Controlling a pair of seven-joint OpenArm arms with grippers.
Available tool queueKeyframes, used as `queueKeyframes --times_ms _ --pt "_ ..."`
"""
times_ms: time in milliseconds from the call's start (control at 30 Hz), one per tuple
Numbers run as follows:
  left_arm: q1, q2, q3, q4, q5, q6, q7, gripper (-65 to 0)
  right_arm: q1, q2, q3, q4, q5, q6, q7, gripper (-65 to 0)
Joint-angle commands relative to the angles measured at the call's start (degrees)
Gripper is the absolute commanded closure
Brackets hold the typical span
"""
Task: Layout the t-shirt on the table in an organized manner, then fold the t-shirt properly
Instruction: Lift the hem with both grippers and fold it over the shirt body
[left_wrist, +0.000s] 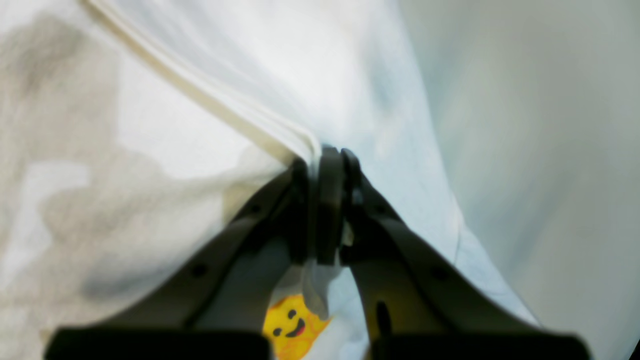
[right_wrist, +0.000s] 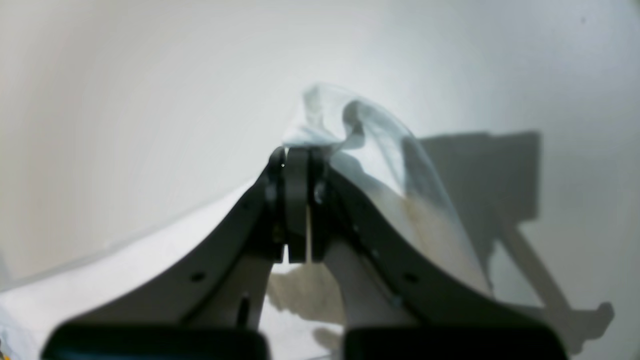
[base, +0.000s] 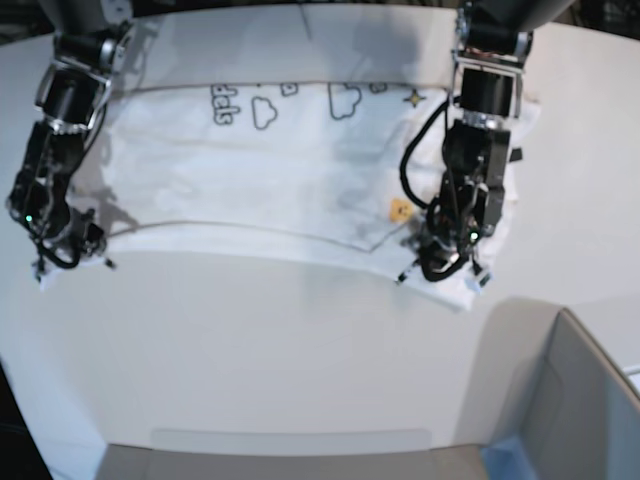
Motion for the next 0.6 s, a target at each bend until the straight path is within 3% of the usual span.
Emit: queueKeyframes --times_ms 0,433,567 --pt "-1.0 -0.2 -0.2 1.1 -0.2 0.0 0.2 -2.7 1.4 1.1 0.2 1.2 0.6 0.4 0.8 0.0" --pt "0.7 -0.2 -0.3 10.9 -0.3 0.0 0.6 -2.6 -4.0 0.8 0.4 13.6 0.8 0.4 0.6 0.0" --pt "2.5 -0.4 -0.8 16.0 -0.3 0.0 2.3 -2.6 -5.1 1.0 0.6 17.0 0.9 0.4 -3.2 0.0"
